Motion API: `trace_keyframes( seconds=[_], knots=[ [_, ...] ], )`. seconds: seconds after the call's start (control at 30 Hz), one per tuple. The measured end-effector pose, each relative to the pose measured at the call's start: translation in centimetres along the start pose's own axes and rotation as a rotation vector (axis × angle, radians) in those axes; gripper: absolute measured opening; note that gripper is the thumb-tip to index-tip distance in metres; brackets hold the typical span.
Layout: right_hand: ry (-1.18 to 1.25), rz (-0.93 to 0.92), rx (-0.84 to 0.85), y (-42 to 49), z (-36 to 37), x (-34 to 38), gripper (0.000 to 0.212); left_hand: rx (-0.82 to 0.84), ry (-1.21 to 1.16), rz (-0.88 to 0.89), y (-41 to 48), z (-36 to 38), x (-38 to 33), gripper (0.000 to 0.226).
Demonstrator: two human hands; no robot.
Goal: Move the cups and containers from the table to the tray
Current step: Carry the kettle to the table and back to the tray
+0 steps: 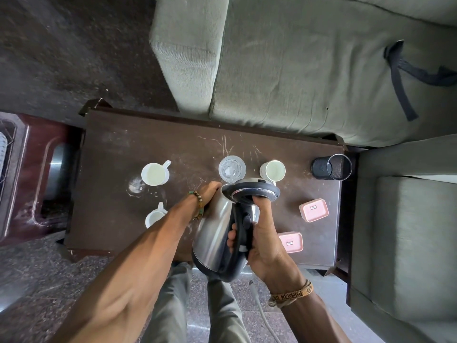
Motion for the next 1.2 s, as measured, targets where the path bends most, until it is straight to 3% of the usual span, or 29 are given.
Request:
trace_keyframes(
  seconds=[0.87,1.2],
  knots=[
    [0.061,0.012,0.048,-0.1,0.0,0.4,0.065,0.065,0.077,0.031,-0.8,0.3,-0.8,0.015],
    [0.082,0.023,0.043,-0.2,-0.1,0.3,0.066,0.073,0.056,-0.019,-1.0,0.2,-0.6,0.022]
  ],
)
Point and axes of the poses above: each hand's wrist, its own y-axis towards the middle knuckle, its own z-axis out of the palm, x = y × z, the point moved 5 cm from there along y, towards the middle knuckle, and after that the axes turned 3 degrees about -x, right-handed, at the moved point
